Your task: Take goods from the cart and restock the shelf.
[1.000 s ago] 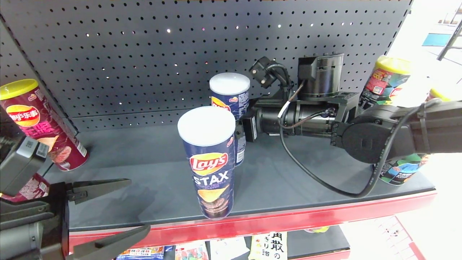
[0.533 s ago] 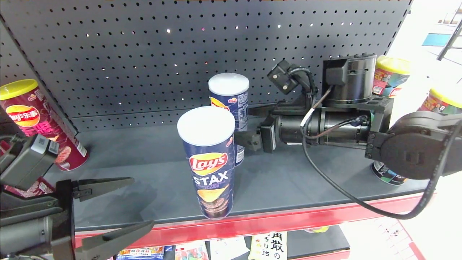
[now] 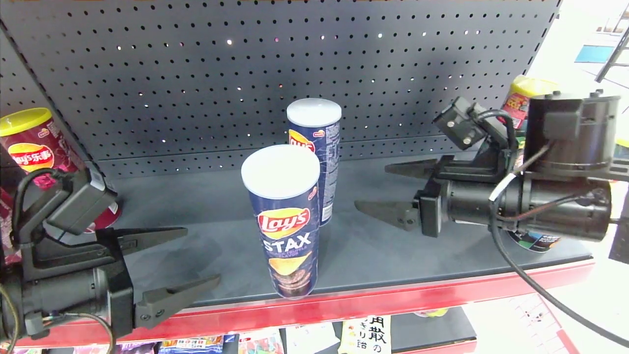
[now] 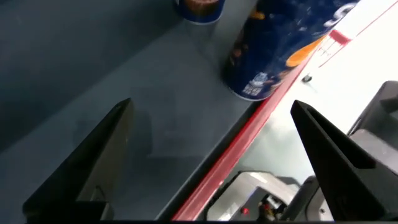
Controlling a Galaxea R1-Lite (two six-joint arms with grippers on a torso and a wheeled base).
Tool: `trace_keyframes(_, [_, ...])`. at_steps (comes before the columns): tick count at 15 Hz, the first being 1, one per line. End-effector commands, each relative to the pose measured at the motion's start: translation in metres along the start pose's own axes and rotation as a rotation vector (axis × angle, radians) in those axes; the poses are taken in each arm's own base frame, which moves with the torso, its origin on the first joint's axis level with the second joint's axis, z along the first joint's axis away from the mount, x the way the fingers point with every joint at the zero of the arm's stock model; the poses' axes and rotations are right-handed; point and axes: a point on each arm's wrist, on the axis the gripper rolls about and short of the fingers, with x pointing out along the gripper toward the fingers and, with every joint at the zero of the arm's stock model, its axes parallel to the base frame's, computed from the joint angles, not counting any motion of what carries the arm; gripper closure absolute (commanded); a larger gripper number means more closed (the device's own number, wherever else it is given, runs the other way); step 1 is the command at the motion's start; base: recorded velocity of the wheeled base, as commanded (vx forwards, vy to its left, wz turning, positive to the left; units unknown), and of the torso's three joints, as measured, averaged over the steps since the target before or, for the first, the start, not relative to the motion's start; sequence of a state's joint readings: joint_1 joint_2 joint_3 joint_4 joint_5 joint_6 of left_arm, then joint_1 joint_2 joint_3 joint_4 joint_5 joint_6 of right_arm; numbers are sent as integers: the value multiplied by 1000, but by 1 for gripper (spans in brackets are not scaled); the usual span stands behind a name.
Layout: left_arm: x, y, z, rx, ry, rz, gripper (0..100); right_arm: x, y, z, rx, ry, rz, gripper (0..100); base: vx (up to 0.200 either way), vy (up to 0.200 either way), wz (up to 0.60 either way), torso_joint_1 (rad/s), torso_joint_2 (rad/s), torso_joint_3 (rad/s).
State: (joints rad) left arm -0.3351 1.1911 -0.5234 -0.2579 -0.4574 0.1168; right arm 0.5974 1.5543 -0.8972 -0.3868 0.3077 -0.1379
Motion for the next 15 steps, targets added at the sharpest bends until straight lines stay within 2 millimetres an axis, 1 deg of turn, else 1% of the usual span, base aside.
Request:
trace_keyframes(1, [14,6,-8,20,67,2,0,-38,13,-10,-6,-12,-5,0,0,0,0,0,0,0])
trace_keyframes(3, [28,13,-14,62,129,26,0,-61,22,-20,-8,-17,-6,0,0,0,0,0,0,0])
trace_keyframes(4, [31,15,-15,66,139,26,0,-66,24,-20,-11,-25,-7,0,0,0,0,0,0,0])
trace_keyframes(5, [36,16,-15,72,150,20,0,-79,28,-22,-14,-40,-21,0,0,0,0,0,0,0])
trace_keyframes(7, [43,19,-16,80,168,15,0,-94,33,-28,-16,-51,-40,0,0,0,0,0,0,0])
trace_keyframes(8, [46,21,-16,79,175,15,0,-99,33,-28,-19,-62,-47,0,0,0,0,0,0,0])
trace_keyframes(10, [54,23,-14,88,184,3,0,-105,31,-28,-16,-74,-74,0,0,0,0,0,0,0])
trace_keyframes(12, [61,23,-12,97,188,-11,0,-106,27,-28,-12,-75,-97,0,0,0,0,0,0,0])
trace_keyframes(14, [70,28,-6,98,187,-12,0,-107,26,-27,-11,-77,-105,0,0,0,0,0,0,0])
trace_keyframes(15, [72,28,-5,99,185,-13,0,-107,26,-28,-11,-77,-105,0,0,0,0,0,0,0])
